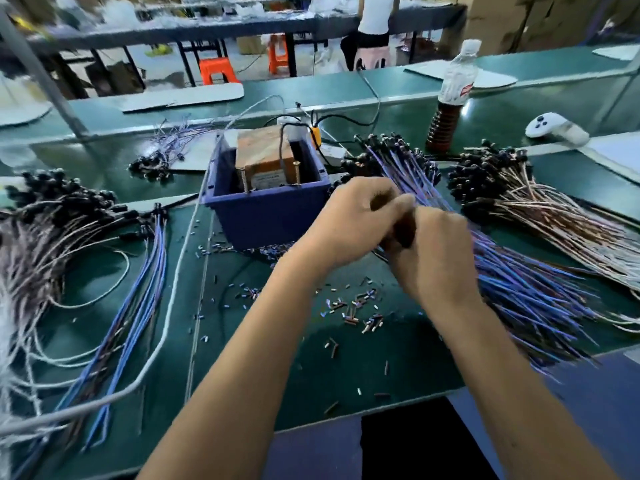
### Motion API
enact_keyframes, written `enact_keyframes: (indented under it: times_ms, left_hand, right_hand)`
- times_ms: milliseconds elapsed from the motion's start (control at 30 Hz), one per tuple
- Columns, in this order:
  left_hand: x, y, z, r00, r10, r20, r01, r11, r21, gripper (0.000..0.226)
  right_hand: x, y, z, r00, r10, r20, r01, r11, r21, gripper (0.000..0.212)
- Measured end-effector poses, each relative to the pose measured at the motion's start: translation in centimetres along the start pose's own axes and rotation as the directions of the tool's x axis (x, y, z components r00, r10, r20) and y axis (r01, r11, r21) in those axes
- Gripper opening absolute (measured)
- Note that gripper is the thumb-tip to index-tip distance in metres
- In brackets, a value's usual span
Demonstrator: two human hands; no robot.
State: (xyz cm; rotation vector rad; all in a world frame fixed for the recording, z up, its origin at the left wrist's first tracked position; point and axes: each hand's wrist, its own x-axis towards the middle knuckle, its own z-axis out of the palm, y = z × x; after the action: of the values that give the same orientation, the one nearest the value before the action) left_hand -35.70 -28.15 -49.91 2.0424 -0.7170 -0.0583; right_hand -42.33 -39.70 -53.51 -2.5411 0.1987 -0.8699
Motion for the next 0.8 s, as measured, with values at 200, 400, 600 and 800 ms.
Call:
enact_keyframes:
  times_ms: [200,400,600,800]
  left_hand:
    - [-6.1,-4.8,-10.2,0.882,-0.459,0.106,0.416,0.864,0.282,0.026]
    - [-9.2,-7.9,-17.1,0.751,-0.654,-0.09,0.603,0.624,0.498,0.02]
    - [-9.6,-9.8,-20.5,0.723,-0.551,-0.416,0.69,0.543,0.478,0.028]
    - [-10.2,-11.5,-21.4,0.702,-0.569,-0.428,0.71,0.51,0.486,0.031]
  right_hand:
    - [-2.7,-9.0,7.0,0.892,-0.246,0.379,0.221,0.969,0.11,0.026]
    - [-3.3,-16.9,12.9,0.773,-0.312,0.552,0.15,0.936,0.319,0.019]
    - [-2.4,-22.3,16.9,0.812,-0.19,0.553,0.057,0.967,0.248,0.05]
    - [-1.1,-22.5,17.1,0.728,-0.075,0.681,-0.033,0.989,0.144,0.028]
